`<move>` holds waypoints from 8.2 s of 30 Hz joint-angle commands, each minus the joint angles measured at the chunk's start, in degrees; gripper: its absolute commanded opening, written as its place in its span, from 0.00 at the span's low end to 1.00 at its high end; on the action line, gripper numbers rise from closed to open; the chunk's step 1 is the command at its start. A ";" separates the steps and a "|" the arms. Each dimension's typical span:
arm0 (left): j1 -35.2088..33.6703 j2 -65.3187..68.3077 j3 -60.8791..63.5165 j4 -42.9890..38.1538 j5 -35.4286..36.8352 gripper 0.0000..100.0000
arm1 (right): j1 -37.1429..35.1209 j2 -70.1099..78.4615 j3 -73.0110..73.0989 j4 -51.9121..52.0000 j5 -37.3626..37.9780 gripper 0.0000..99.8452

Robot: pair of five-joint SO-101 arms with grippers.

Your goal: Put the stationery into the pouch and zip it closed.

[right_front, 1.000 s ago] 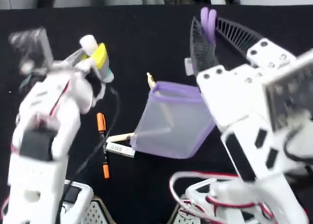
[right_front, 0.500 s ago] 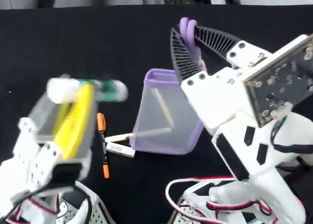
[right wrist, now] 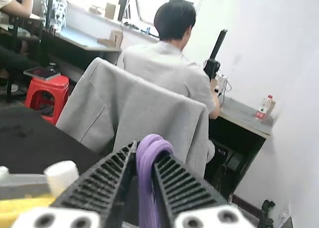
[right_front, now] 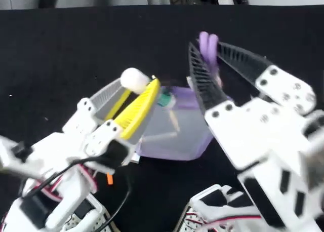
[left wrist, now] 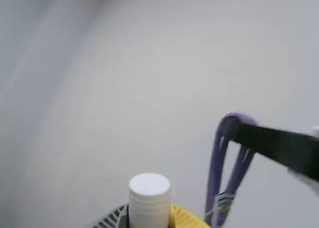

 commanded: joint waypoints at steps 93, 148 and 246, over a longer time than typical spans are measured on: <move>10.33 -22.59 9.45 24.26 5.98 0.03 | -0.53 6.90 5.14 -3.96 0.18 0.01; -47.52 -22.33 41.19 35.52 -4.92 0.37 | 7.91 6.81 5.14 -5.71 0.18 0.01; -48.22 -22.42 51.82 49.05 -1.49 0.38 | 7.56 6.37 4.79 -4.40 0.18 0.01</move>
